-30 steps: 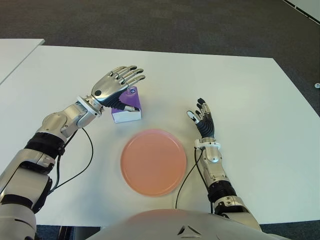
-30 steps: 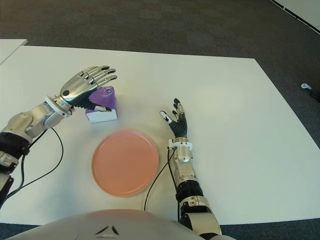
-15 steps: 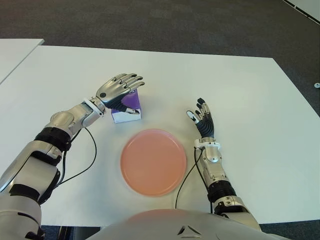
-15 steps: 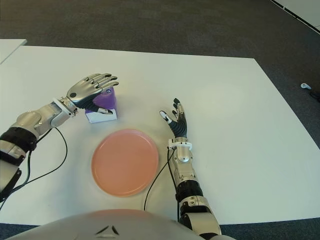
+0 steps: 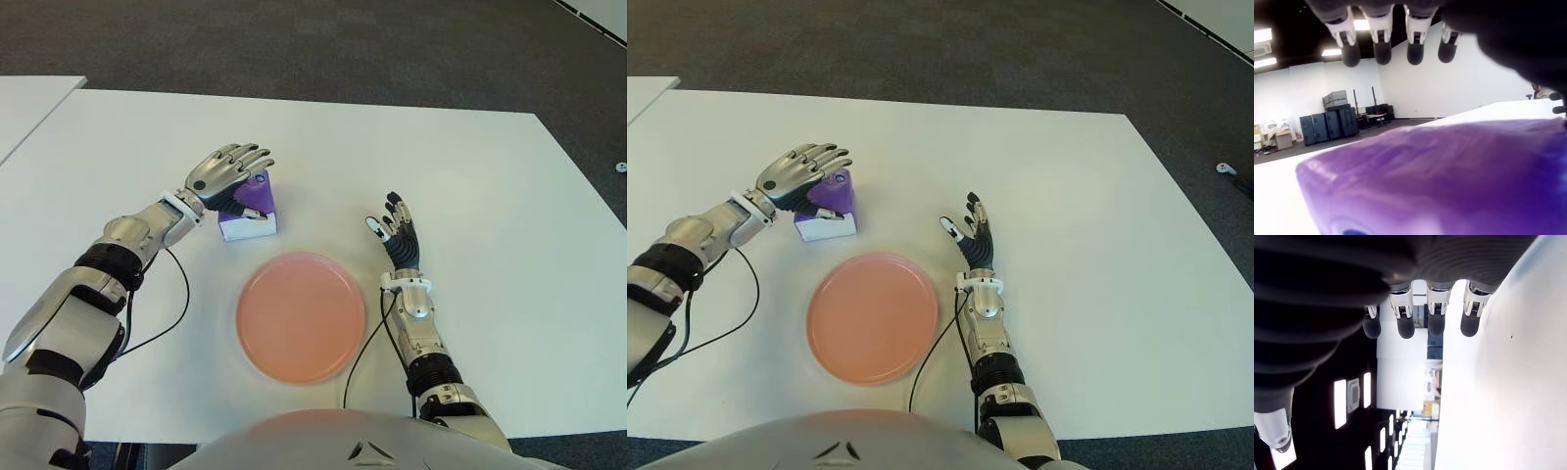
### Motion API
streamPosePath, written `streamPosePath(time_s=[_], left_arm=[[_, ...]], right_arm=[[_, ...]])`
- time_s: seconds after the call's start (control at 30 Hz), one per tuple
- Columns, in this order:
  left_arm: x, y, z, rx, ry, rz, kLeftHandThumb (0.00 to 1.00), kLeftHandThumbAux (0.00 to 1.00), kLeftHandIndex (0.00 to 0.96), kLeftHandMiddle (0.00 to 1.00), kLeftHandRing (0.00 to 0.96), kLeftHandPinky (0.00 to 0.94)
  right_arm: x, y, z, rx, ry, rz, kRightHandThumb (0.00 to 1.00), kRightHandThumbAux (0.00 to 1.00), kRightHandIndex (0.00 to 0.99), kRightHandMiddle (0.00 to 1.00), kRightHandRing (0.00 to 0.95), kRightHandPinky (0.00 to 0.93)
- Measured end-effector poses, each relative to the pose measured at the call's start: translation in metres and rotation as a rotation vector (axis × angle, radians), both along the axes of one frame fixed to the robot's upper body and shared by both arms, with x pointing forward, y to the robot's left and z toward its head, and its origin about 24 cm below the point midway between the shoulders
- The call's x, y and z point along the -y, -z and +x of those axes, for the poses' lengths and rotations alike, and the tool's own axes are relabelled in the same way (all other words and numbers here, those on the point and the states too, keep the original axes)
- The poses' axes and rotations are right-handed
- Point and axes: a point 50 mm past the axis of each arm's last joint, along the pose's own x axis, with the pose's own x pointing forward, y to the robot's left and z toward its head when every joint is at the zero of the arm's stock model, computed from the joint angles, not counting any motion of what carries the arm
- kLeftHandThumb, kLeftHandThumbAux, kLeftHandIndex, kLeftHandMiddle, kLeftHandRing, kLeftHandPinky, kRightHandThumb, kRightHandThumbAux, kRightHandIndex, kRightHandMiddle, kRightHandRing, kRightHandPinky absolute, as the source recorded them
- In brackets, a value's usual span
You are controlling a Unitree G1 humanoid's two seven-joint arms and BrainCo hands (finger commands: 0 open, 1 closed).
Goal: Put the tissue paper into the plate.
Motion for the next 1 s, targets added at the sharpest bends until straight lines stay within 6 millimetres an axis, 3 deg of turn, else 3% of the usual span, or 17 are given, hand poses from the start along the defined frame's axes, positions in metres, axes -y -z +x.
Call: streamPosePath(time_s=[1.0], left_arm=[[-0.0027, 0.0004, -0.001, -0.099, -0.044, 0.026, 0.044, 0.288, 0.0, 0.0, 0.0, 0.0]], right_arm=[[0.0021, -0.0003, -0.0004, 0.002, 0.0, -0.006, 0.012, 0.549, 0.0, 0.0, 0.0, 0.0]])
